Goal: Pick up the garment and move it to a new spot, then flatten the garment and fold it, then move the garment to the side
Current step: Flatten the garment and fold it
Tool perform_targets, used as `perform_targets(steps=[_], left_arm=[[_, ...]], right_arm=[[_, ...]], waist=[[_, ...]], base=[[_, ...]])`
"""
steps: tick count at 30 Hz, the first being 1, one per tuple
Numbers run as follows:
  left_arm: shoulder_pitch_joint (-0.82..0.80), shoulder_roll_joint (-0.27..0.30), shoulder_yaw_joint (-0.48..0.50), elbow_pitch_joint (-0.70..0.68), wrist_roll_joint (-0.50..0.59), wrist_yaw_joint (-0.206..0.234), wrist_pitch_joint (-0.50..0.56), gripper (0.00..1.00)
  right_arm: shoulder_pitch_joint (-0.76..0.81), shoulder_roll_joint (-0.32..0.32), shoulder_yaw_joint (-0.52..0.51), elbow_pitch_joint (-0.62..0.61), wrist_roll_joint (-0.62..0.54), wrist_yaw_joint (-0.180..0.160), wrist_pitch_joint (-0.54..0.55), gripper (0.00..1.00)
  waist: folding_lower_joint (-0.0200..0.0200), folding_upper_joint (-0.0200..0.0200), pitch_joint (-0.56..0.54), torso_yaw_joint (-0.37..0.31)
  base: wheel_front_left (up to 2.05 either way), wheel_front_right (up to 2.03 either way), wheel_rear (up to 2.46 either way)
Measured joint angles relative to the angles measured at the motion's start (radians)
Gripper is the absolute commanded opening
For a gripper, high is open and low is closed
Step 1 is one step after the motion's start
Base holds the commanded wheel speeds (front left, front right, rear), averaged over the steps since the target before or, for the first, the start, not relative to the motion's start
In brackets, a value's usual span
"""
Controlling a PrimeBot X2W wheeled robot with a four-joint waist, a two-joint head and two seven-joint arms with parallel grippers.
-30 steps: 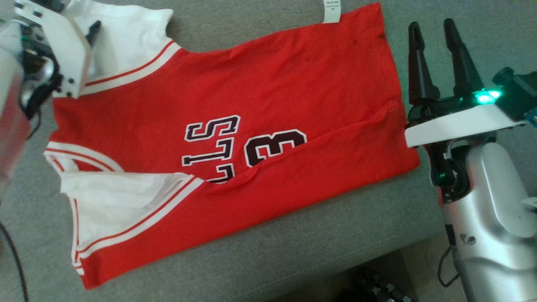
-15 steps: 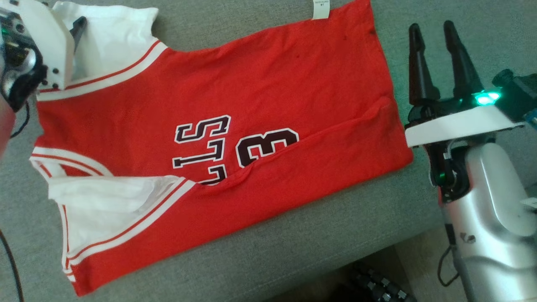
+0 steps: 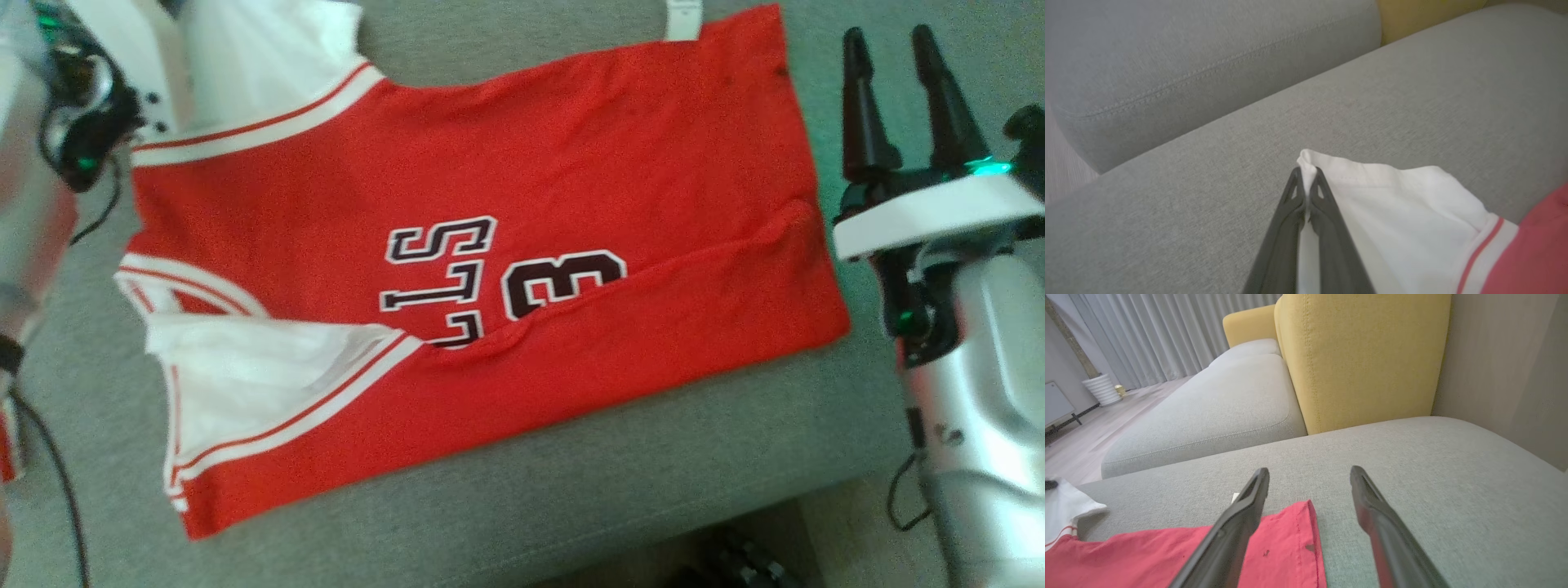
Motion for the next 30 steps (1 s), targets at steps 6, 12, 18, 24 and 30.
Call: perform_targets(steps=[6, 12, 18, 24, 30], left_arm=[[0.036, -0.035, -0.004, -0.062, -0.016, 0.0, -0.113, 0.0], [0.094, -0.045, -0.009, -0.131, -0.041, 0.0, -0.162, 0.0], [0.133, -0.045, -0.023, -0.215, -0.041, 0.008, -0.177, 0.0], [0.151, -0.04, -0.031, -0.277, -0.041, 0.023, -0.177, 0.0], [0.153, -0.028, -0.031, -0.318, -0.041, 0.037, -0.163, 0.0]], right_arm=[[-0.058, -0.085, -0.008, 0.049, 0.022, 0.0, 0.102, 1.0], [-0.093, -0.161, 0.012, 0.125, 0.05, 0.0, 0.198, 1.0], [-0.134, -0.216, 0.035, 0.235, 0.106, 0.0, 0.298, 1.0], [-0.183, -0.253, 0.045, 0.33, 0.126, 0.0, 0.351, 1.0], [-0.214, -0.255, 0.071, 0.398, 0.144, 0.0, 0.378, 1.0]], waist=[[0.0, 0.0, -0.028, 0.083], [-0.0001, 0.0, -0.05, 0.154], [-0.0001, 0.0, -0.063, 0.216], [-0.0001, 0.0, -0.051, 0.248], [0.0, 0.0, -0.03, 0.259]], base=[[0.0, 0.0, 0.0], [0.0, 0.0, 0.0], [0.0, 0.0, 0.0], [0.0, 0.0, 0.0], [0.0, 0.0, 0.0]])
